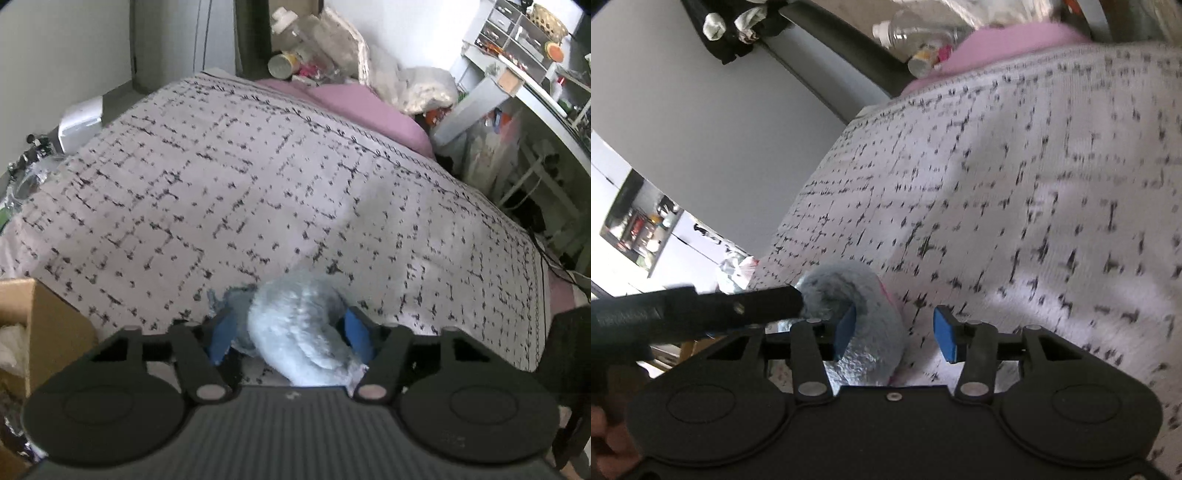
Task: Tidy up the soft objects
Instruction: 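Close the right tool on the grey plush mouse while the left tool grasps it too, then carry the grey plush mouse with both tools over the box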
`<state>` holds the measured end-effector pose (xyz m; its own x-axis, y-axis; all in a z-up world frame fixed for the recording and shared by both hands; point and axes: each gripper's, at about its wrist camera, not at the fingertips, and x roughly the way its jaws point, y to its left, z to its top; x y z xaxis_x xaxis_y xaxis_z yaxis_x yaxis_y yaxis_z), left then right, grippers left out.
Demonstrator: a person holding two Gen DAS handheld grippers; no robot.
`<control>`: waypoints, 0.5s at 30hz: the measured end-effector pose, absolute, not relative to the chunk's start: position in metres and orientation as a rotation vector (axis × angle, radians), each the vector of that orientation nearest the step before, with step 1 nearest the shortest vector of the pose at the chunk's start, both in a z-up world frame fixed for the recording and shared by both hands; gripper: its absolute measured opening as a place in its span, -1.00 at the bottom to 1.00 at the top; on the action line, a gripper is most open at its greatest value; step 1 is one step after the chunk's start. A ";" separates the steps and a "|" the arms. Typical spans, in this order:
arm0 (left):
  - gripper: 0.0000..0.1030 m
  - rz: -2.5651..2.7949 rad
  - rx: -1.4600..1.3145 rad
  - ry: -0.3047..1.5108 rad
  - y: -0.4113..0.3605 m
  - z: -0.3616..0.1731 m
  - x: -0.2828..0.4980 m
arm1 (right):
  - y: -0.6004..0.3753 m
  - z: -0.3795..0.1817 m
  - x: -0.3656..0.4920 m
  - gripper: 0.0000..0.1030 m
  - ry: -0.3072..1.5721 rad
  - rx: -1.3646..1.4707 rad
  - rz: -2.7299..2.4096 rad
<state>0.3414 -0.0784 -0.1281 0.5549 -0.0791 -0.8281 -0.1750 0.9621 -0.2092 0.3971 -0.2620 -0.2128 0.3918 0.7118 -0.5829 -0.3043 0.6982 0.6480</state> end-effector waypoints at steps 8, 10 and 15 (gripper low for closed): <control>-0.47 0.103 -0.350 1.005 -0.071 -0.145 0.336 | -0.254 -0.209 0.391 -0.60 0.987 0.481 0.730; -0.49 0.096 -0.323 1.001 -0.074 -0.142 0.334 | -0.255 -0.204 0.389 -0.64 0.985 0.488 0.727; -0.52 0.074 -0.332 0.995 -0.071 -0.130 0.326 | -0.257 -0.190 0.378 -0.66 0.956 0.492 0.709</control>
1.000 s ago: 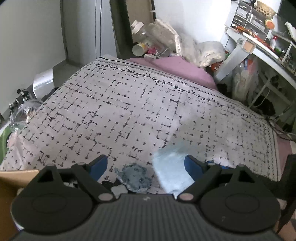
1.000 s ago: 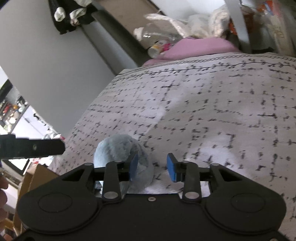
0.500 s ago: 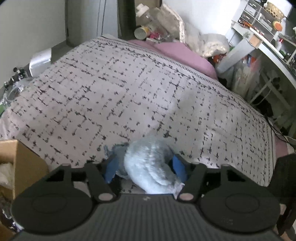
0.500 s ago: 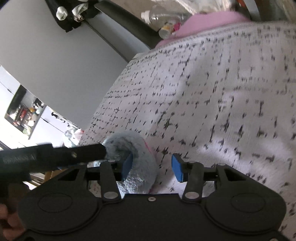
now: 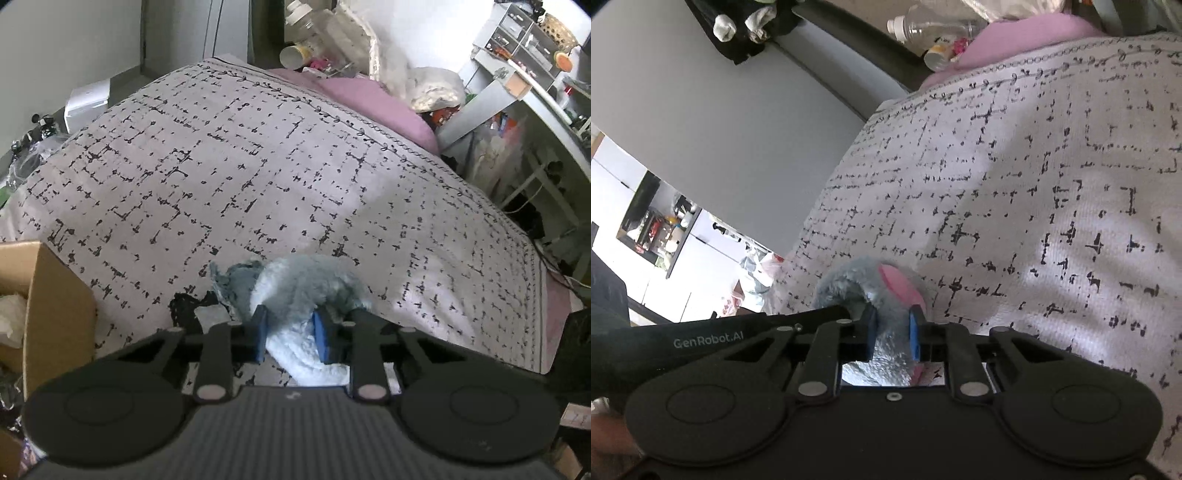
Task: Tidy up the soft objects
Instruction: 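Carry the grey plush mouse with both tools over the box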
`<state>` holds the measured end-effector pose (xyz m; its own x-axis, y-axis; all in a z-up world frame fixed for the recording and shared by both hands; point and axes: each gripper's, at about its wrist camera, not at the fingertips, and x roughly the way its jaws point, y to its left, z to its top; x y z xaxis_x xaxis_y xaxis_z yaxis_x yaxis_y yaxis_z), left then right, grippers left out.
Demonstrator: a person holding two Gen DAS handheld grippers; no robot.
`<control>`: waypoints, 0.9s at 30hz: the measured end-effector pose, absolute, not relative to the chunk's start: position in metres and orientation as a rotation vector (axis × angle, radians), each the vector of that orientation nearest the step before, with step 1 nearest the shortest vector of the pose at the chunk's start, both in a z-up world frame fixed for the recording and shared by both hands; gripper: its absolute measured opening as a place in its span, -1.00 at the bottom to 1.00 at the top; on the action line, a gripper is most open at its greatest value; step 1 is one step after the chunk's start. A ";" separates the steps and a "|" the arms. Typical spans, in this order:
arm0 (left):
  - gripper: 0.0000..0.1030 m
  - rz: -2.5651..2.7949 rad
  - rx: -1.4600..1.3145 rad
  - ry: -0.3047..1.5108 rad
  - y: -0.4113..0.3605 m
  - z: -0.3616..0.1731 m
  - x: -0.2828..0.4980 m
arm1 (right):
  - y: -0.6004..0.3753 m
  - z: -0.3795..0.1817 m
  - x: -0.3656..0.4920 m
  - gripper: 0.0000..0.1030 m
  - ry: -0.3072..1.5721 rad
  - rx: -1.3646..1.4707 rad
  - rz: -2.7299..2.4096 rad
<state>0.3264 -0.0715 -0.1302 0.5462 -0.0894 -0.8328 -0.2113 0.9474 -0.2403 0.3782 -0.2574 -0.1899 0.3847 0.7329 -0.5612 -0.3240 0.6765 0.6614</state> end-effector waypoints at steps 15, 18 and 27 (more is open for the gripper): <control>-0.52 0.047 -0.332 0.918 -0.057 -0.085 0.276 | -0.240 -0.139 0.329 -0.66 0.858 0.446 0.700; -0.52 0.040 -0.353 0.908 -0.047 -0.076 0.264 | -0.235 -0.129 0.319 -0.66 0.844 0.443 0.705; -0.52 0.030 -0.365 0.846 -0.027 -0.049 0.230 | -0.215 -0.101 0.292 -0.66 0.791 0.402 0.738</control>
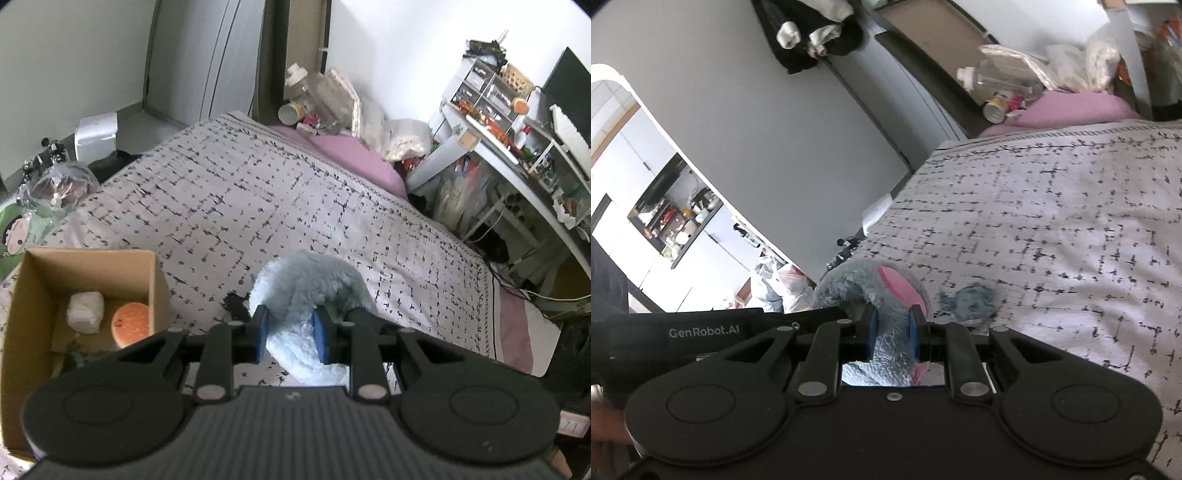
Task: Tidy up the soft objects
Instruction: 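Carry the grey plush mouse with both tools over the box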
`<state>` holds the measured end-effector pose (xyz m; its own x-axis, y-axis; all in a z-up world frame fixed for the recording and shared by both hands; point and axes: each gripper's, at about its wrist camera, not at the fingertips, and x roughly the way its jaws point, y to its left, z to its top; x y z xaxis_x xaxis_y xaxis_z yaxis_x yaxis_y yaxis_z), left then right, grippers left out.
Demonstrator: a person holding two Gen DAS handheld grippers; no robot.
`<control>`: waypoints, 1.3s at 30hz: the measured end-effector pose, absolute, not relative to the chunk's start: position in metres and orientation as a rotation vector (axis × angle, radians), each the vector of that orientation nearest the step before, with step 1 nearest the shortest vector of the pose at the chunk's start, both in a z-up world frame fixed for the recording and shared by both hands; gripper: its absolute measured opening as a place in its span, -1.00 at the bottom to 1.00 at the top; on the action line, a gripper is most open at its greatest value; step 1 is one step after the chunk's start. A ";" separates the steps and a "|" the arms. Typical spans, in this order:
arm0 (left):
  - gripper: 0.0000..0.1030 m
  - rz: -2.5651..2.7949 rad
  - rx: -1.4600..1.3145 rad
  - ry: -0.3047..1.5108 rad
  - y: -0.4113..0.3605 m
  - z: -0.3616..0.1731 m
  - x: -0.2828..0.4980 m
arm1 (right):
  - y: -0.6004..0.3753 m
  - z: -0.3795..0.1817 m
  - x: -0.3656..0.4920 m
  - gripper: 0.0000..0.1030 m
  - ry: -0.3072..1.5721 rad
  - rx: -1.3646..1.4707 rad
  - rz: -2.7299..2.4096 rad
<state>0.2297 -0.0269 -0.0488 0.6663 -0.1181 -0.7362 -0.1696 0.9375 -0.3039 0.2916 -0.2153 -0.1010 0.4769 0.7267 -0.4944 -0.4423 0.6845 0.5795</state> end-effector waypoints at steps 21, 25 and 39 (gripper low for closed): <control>-0.52 0.097 -0.448 0.743 0.039 -0.028 0.153 | -0.142 -0.063 0.242 -0.66 0.749 0.283 0.802; -0.52 0.132 -0.481 0.729 0.055 -0.032 0.141 | -0.124 -0.064 0.236 -0.66 0.755 0.266 0.817; -0.52 0.256 -0.540 0.736 0.097 -0.052 0.114 | -0.071 -0.079 0.212 -0.65 0.805 0.202 0.829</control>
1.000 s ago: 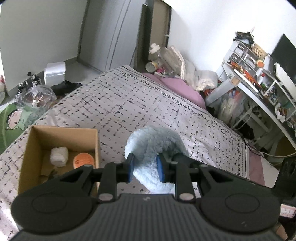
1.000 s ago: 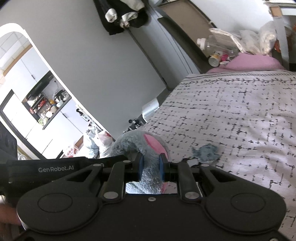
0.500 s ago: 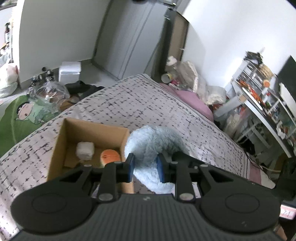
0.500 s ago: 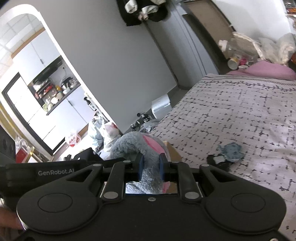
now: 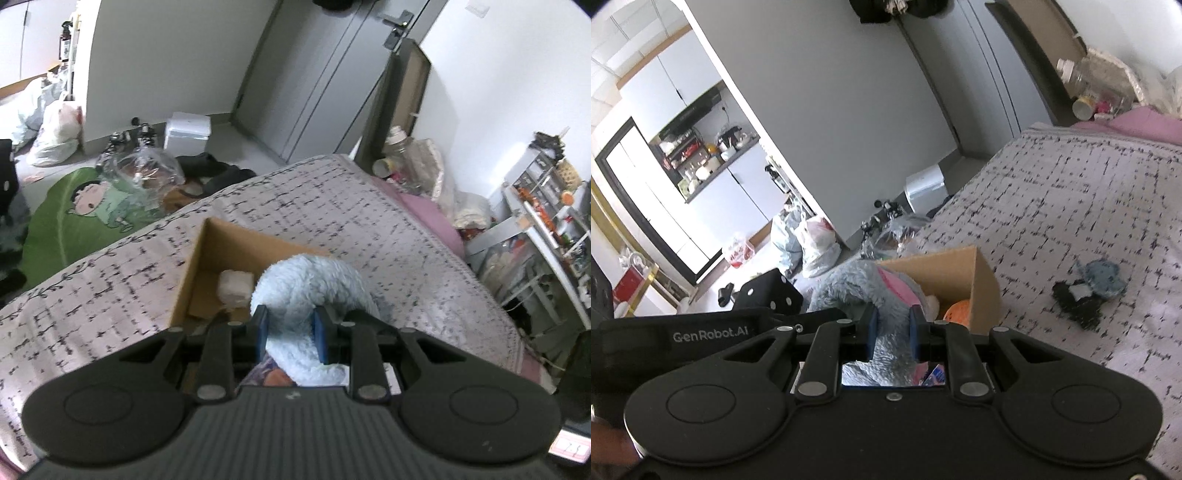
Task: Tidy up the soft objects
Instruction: 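Carry the grey plush mouse with both tools over the box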
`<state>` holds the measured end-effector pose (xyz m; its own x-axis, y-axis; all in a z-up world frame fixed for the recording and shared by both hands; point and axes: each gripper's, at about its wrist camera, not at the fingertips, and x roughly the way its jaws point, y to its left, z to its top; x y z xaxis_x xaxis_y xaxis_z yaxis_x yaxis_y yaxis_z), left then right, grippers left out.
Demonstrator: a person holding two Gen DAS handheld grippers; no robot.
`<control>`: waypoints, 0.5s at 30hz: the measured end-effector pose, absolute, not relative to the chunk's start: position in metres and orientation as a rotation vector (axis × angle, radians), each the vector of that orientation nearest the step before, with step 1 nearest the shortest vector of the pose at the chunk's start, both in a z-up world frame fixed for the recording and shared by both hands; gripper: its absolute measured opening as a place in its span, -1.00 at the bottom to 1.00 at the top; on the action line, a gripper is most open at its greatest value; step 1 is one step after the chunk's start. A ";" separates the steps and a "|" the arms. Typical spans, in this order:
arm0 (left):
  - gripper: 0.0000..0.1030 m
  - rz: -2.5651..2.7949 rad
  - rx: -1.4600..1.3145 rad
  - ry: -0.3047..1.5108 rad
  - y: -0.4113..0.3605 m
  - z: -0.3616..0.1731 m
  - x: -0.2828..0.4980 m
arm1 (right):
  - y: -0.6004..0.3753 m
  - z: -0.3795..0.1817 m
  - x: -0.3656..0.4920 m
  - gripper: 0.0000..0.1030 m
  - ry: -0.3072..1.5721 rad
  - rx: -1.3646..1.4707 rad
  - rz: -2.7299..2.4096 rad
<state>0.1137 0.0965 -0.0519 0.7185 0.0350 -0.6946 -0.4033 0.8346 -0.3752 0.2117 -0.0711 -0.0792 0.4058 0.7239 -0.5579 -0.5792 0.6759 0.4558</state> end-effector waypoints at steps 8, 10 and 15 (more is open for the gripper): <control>-0.51 0.299 -0.625 0.772 0.118 -0.072 0.108 | -0.054 -0.095 0.207 -0.65 0.861 0.206 0.822; -0.51 0.314 -0.648 0.784 0.123 -0.077 0.105 | -0.051 -0.100 0.207 -0.65 0.882 0.210 0.823; -0.50 0.353 -0.658 0.781 0.124 -0.079 0.102 | -0.047 -0.107 0.205 -0.57 0.916 0.218 0.835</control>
<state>0.1016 0.1237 -0.0791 0.6669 0.0552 -0.7431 -0.5211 0.7474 -0.4121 0.2050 -0.0472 -0.1065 0.3283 0.7187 -0.6130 -0.5437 0.6744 0.4996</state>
